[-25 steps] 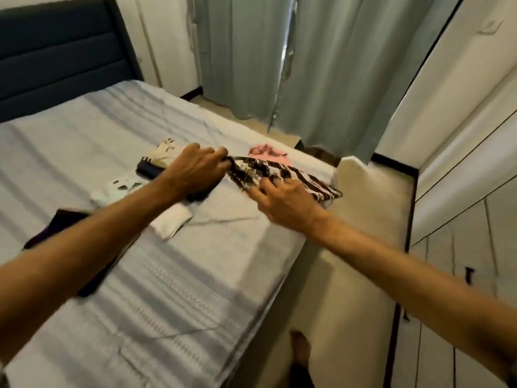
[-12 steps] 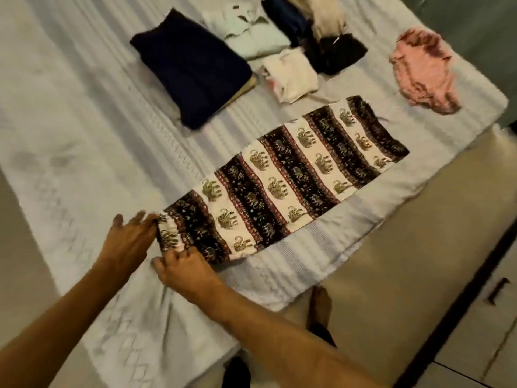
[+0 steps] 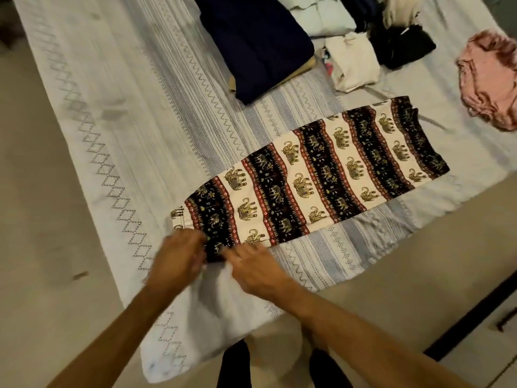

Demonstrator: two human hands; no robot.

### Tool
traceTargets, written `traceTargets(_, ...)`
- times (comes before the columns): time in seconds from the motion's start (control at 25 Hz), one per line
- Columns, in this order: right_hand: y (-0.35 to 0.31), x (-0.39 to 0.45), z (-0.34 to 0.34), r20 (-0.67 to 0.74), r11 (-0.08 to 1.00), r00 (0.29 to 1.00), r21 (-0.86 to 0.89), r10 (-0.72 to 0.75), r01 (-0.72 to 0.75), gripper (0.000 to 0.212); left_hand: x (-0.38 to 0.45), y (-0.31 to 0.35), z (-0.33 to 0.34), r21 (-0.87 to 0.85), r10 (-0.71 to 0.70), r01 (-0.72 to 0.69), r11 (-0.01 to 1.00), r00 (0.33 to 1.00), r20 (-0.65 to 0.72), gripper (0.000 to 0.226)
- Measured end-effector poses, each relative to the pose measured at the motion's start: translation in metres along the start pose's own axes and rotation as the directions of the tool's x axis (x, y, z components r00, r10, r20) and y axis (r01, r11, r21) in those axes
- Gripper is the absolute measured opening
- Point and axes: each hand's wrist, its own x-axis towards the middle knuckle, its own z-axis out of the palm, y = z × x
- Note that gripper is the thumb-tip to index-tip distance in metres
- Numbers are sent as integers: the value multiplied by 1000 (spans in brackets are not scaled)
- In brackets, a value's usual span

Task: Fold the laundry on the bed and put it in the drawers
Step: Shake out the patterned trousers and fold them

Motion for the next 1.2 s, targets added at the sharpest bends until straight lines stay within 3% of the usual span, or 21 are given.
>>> traceTargets(0.08, 59, -15, -4, 67, 986, 985, -69, 158, -154, 47, 16, 25, 36, 47, 221, -227, 973, 968, 118, 16)
traceTargets(0.16, 118, -30, -8, 72, 956, 964, -168, 256, -242, 43, 32, 51, 71, 93, 323, -340, 936, 932, 163, 25)
traceTargets(0.36, 230, -67, -4, 18, 888, 945, -347, 327, -301, 36, 78, 114, 118, 190, 237, -266, 945, 958, 160, 30)
traceTargets(0.48, 270, -72, 3, -56, 900, 973, -372, 224, -229, 32, 101, 137, 134, 276, 169, -209, 938, 972, 160, 32)
traceTargets(0.6, 299, -72, 4, -110, 954, 992, -284, 67, -96, 29, 108, 155, 141, 342, 95, -141, 929, 985, 147, 35)
traceTargets(0.76, 324, -74, -3, -234, 989, 972, -149, -29, -6, 13, 124, 197, 153, 388, -20, -16, 921, 996, 88, 50)
traceTargets(0.84, 326, -73, -4, -270, 988, 959, -146, -87, 48, 9, 139, 222, 165, 426, -50, 21, 905, 997, 55, 45)
traceTargets(1.0, 340, -75, -1, -190, 958, 954, -217, -232, 189, 24, 159, 253, 184, 453, -125, 66, 889, 987, 102, 57)
traceTargets(1.08, 347, -72, 0, -143, 955, 961, -214, -236, 203, 34, 154, 252, 186, 414, -123, 73, 907, 988, 96, 61)
traceTargets(1.2, 346, -65, 6, -108, 960, 972, -215, -207, 181, 31, 137, 245, 190, 401, -72, 23, 916, 992, 108, 72)
